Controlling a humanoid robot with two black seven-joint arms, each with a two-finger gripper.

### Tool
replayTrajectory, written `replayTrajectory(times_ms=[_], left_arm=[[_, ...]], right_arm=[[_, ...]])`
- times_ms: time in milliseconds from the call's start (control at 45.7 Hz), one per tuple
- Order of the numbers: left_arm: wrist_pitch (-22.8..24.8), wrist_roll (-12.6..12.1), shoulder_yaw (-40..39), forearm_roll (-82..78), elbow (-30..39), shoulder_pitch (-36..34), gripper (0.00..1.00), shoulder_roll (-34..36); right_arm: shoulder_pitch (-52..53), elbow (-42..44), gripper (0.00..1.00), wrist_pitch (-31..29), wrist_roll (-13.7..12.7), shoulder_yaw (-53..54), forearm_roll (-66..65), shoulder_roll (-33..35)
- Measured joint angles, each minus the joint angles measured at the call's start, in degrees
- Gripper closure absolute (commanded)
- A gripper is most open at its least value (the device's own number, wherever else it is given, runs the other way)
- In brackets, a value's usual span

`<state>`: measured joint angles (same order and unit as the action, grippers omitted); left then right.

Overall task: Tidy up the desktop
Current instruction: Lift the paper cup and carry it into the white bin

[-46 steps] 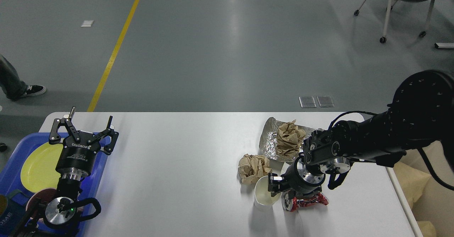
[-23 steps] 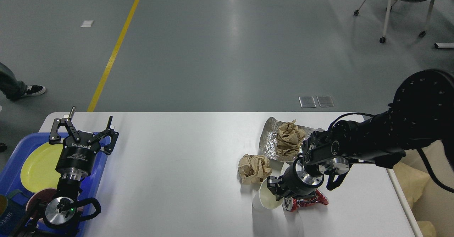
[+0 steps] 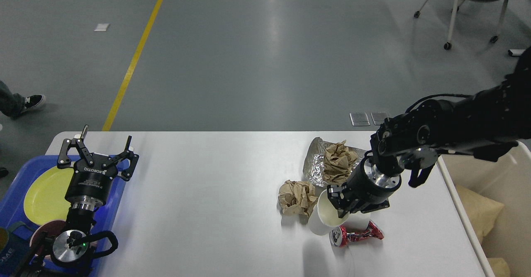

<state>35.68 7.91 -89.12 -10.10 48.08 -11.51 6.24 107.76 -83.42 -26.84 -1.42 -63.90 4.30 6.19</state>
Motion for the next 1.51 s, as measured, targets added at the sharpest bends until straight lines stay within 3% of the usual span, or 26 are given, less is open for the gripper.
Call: replayTrajectory(times_ms=[394, 613, 832, 1007, 1248, 1511], left_arm=[[0.0, 0.0, 0.0, 0.0, 0.0, 0.0, 0.04, 0.0], [0.0, 0.0, 0.0, 0.0, 0.0, 0.0, 0.04, 0.0], [0.0, 0.0, 0.0, 0.0, 0.0, 0.0, 0.04, 0.0], [0.0, 0.0, 0.0, 0.0, 0.0, 0.0, 0.04, 0.0], [0.0, 0.0, 0.0, 0.0, 0.0, 0.0, 0.04, 0.0], [0.0, 0.0, 0.0, 0.0, 0.0, 0.0, 0.04, 0.0]], right_arm=[[33.0, -11.4, 1.00, -14.7, -1.0, -6.3, -0.2, 2.5], [38.1, -13.2, 1.00, -16.1, -1.1, -7.8, -0.1, 3.9], [35.2, -10.8, 1.00, -15.5, -1.0, -13.3, -0.1, 5.5], [30.1, -4.1, 1.00, -14.5, -1.0, -21.2, -0.4, 12.0], [12.3, 14.2, 1.00, -14.0, -1.0, -25.4, -1.2, 23.7], [-12.4, 36.3, 1.00, -9.6, -0.9, -17.4, -1.5, 34.0]])
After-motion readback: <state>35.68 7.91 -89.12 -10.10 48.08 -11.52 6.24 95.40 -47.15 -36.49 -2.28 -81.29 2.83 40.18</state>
